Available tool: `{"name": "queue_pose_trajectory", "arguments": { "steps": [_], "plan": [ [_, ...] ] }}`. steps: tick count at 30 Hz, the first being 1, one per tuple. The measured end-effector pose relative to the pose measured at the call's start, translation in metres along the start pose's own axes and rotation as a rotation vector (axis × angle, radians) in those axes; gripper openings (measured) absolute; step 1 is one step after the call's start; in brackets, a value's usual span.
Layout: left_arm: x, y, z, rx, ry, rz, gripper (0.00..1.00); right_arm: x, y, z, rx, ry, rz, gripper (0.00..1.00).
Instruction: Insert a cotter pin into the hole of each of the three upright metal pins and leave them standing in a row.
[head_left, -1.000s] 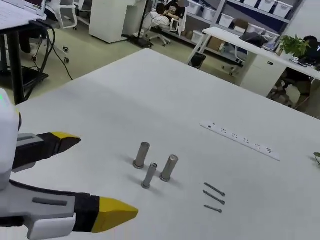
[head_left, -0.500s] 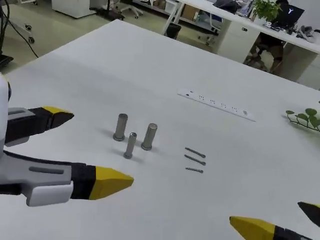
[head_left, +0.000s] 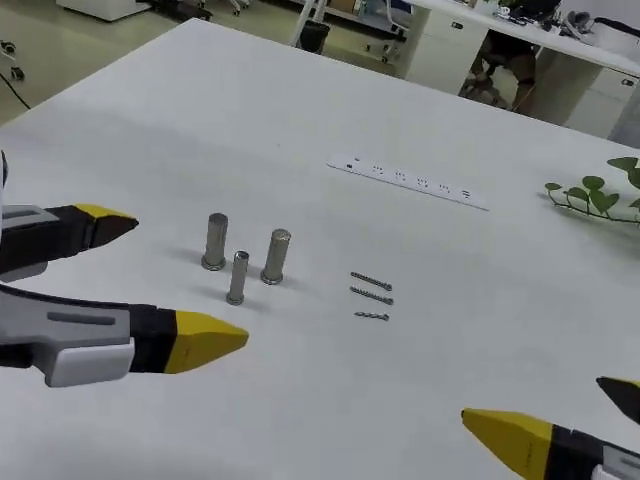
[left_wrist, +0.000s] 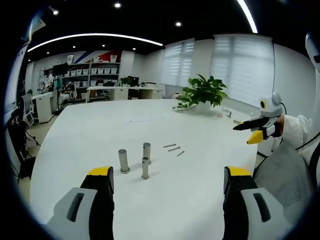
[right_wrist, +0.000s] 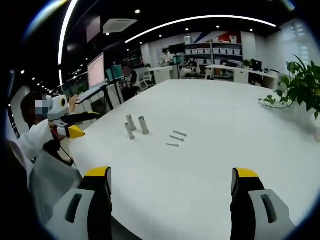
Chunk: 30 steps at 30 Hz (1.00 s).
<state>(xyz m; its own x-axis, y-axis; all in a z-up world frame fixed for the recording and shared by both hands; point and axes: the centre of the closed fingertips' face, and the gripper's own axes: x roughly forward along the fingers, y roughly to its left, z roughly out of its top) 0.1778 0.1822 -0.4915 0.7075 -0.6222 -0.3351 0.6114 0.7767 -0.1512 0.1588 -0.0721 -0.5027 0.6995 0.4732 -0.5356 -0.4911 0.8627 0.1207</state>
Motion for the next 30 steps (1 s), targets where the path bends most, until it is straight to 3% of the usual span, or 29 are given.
{"name": "queue_pose_trajectory", "arguments": {
  "steps": [13, 16, 21, 25, 30],
  "plan": [
    [-0.003, 0.01, 0.003, -0.065, -0.029, -0.011, 0.87, -0.006, -0.011, -0.001, 0.034, -0.02, -0.042, 0.98],
    [-0.003, 0.018, -0.002, -0.041, 0.002, 0.002, 0.86, -0.008, -0.013, -0.002, 0.035, -0.018, -0.045, 0.98],
    [-0.005, 0.03, -0.004, -0.033, 0.013, 0.024, 0.82, -0.011, -0.016, -0.001, 0.028, -0.012, -0.049, 0.97],
    [-0.004, 0.03, 0.0, 0.011, 0.027, 0.012, 0.82, -0.012, -0.019, 0.0, 0.01, -0.001, -0.051, 0.97],
    [0.004, 0.021, 0.008, 0.04, 0.023, -0.031, 0.78, -0.014, -0.021, 0.006, 0.004, -0.014, -0.057, 0.97]
  ]
}}
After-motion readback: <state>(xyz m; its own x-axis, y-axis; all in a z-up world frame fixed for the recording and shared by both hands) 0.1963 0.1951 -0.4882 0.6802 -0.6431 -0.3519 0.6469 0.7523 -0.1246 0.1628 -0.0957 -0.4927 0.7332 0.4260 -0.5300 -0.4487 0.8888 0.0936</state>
